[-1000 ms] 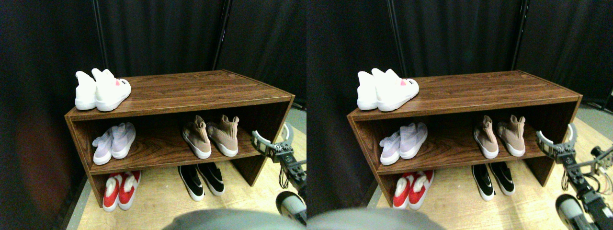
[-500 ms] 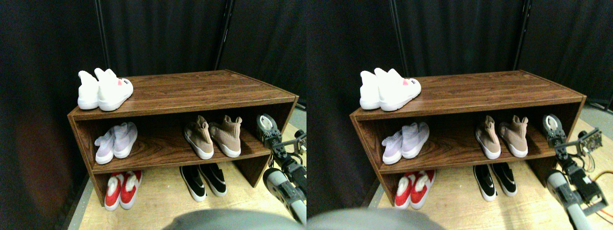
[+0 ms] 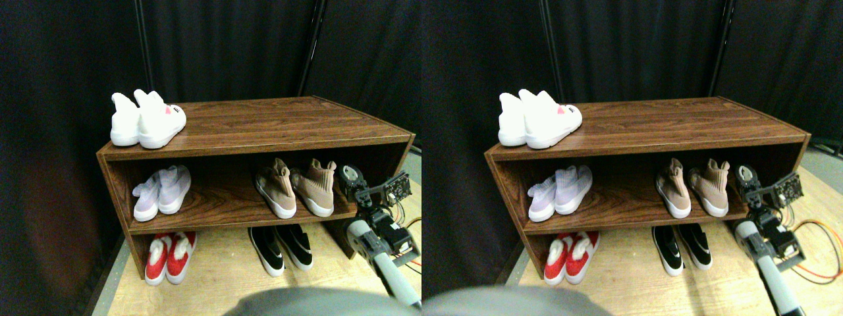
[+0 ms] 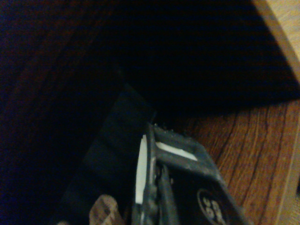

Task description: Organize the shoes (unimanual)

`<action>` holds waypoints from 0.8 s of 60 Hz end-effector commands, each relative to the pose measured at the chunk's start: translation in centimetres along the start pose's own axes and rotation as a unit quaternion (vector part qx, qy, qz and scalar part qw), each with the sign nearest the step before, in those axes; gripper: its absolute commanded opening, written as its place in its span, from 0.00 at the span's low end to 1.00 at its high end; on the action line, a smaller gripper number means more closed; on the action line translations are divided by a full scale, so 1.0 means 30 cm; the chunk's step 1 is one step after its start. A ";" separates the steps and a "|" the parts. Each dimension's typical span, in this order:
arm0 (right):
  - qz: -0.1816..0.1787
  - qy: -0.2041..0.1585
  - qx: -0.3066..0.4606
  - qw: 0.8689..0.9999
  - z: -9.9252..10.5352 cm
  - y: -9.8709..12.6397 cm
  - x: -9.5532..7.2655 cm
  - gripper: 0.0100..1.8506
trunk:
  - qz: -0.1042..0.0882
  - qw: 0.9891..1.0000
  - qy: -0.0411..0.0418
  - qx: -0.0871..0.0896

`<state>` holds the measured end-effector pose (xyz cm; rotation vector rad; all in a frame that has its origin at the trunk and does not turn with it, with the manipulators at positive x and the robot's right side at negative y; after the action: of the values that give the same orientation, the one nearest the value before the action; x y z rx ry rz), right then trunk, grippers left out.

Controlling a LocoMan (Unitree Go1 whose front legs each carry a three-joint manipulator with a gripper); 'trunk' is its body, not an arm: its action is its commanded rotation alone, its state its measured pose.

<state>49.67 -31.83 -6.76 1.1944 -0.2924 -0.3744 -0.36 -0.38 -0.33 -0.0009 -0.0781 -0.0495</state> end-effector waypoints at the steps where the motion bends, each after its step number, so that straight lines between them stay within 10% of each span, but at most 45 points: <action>1: 0.011 0.005 -0.011 1.000 -0.008 -0.005 0.017 0.03 | 0.011 1.000 0.011 -0.012; 48: -0.012 0.066 -0.001 0.998 -0.119 0.008 -0.041 0.03 | 0.034 0.999 0.017 -0.028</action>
<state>50.13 -28.52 -8.28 1.2191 -0.1459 -0.3233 -0.36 -0.33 -0.31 -0.0438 -0.0626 0.0011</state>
